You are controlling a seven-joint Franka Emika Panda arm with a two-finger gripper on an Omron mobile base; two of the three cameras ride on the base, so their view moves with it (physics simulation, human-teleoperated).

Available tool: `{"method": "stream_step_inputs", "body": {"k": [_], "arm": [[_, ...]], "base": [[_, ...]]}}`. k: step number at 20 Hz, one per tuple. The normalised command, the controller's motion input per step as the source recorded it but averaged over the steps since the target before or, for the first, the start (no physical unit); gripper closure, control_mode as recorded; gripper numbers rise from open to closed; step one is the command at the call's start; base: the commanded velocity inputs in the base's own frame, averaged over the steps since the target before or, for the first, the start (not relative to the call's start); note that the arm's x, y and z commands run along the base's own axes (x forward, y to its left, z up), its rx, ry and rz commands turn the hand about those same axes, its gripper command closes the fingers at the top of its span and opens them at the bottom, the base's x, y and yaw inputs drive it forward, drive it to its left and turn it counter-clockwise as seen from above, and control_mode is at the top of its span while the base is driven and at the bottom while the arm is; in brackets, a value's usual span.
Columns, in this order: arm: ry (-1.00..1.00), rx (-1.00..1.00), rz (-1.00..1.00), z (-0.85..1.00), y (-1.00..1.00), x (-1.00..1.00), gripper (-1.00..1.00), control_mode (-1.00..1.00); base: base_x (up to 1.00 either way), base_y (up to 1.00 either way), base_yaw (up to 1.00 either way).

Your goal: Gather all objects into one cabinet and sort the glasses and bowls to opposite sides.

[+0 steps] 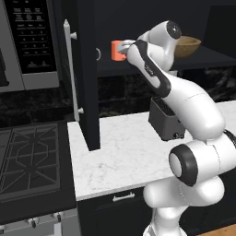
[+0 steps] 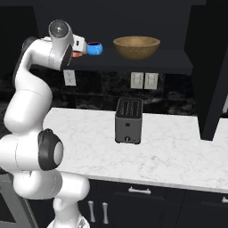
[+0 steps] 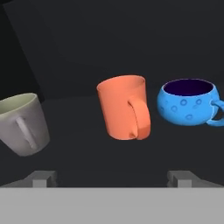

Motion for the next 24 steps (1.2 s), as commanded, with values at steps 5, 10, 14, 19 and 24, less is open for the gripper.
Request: {"method": "stream_step_inputs", "body": {"k": [5, 10, 14, 19, 24], "arm": [[0.00, 0.00, 0.00, -0.05, 0.00, 0.26, -1.00, -1.00], [0.00, 0.00, 0.00, -0.03, 0.01, 0.12, -1.00, -1.00], [0.00, 0.00, 0.01, -0.01, 0.00, 0.14, -1.00, -1.00], [0.00, 0.00, 0.04, -0.03, 0.00, 0.16, -1.00, -1.00], [0.00, 0.00, 0.11, -0.07, 0.00, 0.17, -1.00, -1.00]], "base": [[0.00, 0.00, 0.00], [0.00, 0.00, 0.00], [0.00, 0.00, 0.00], [0.00, 0.00, 0.00], [0.00, 0.00, 0.00]]}}
